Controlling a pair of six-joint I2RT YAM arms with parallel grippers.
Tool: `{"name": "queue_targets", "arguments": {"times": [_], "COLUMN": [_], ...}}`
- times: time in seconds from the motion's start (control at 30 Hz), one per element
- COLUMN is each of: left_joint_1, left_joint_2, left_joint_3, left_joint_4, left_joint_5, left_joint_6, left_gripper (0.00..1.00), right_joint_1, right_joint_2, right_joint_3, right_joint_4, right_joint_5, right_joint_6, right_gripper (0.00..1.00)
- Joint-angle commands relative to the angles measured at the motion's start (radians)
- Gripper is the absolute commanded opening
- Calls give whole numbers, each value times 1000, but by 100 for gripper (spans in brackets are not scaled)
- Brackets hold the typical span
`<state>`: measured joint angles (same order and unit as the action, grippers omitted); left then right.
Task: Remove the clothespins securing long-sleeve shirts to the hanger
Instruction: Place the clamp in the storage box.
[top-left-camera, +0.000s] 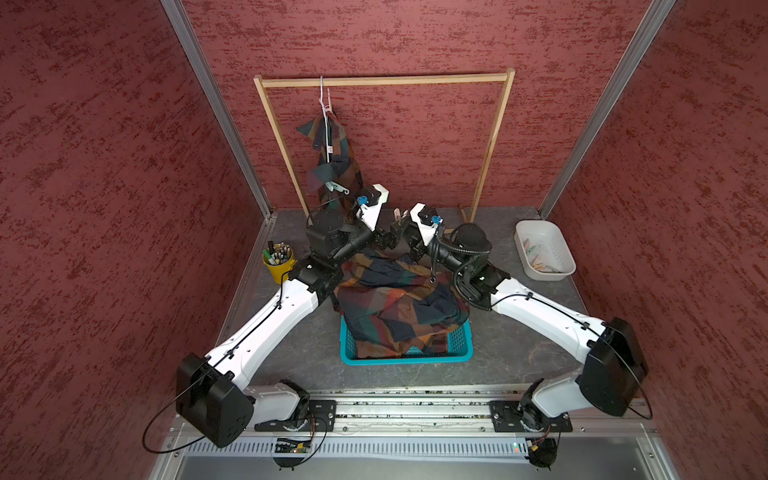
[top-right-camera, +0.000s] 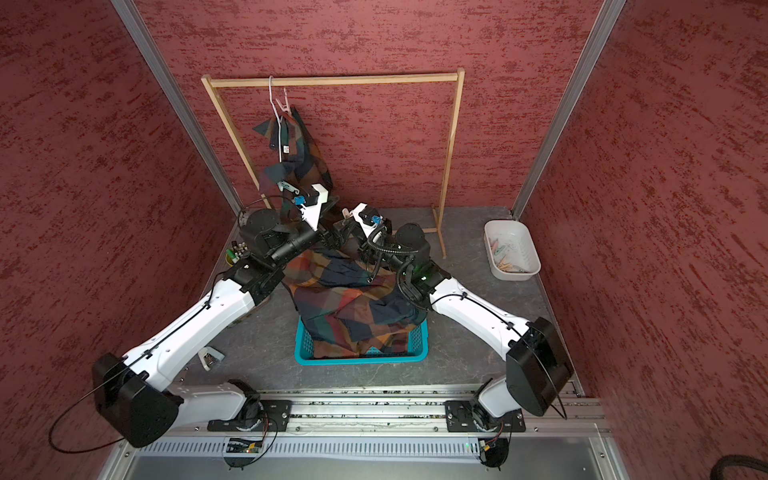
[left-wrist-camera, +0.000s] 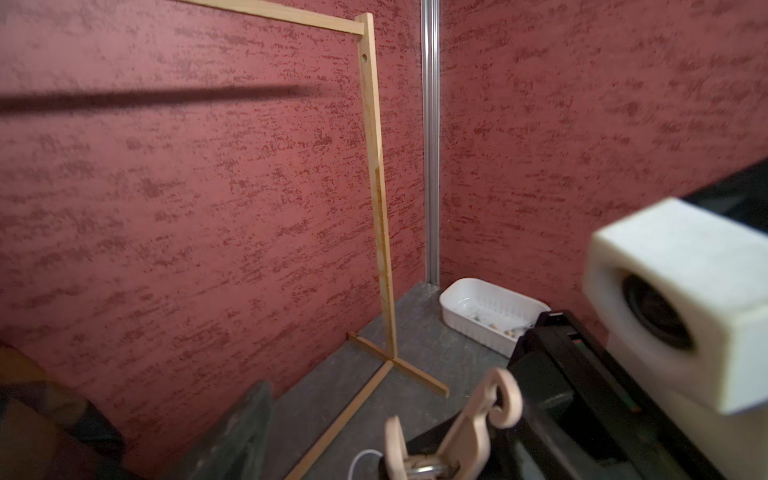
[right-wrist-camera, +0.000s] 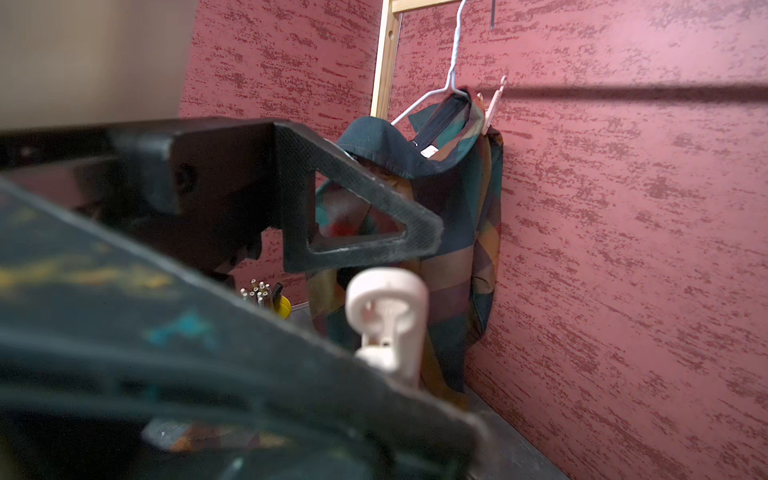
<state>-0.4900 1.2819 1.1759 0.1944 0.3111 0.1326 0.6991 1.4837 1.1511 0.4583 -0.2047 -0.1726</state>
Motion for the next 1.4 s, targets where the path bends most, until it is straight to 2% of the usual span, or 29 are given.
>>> {"name": "queue_targets", "arguments": {"times": [0.0, 0.17, 0.33, 0.43, 0.57, 0.7, 0.83, 1.03, 1.37], "left_joint_1": [28, 80, 158, 178, 197, 208, 211, 214, 210], "left_joint_2": [-55, -128, -198, -223, -233, -227, -194, -160, -66], "left_joint_3": [-11, -50, -93, -100, -107, -128, -130, -121, -72], "left_joint_4": [15, 61, 100, 58, 11, 8, -18, -96, -229], "left_joint_5": [26, 66, 91, 74, 57, 62, 73, 135, 250], "left_joint_6": [-7, -36, -102, -77, -54, -51, -44, -2, 56], "left_gripper": [99, 99, 99, 100, 99, 100, 100, 100, 100], "right_joint_1": [8, -32, -111, -238, -491, -680, -834, -983, -1090], "right_joint_2": [-25, -53, -90, -139, -193, -195, -136, 28, 331], "right_joint_3": [7, -2, -23, -50, -104, -142, -180, -166, 22], "right_joint_4": [-21, -61, -150, -236, -332, -387, -358, -306, -356], "right_joint_5": [27, 55, 143, 156, 92, 54, -31, -77, -87], "right_joint_6": [-7, 43, 88, 157, 307, 374, 455, 490, 502], "right_gripper": [0, 0, 0, 0, 0, 0, 0, 0, 0]}}
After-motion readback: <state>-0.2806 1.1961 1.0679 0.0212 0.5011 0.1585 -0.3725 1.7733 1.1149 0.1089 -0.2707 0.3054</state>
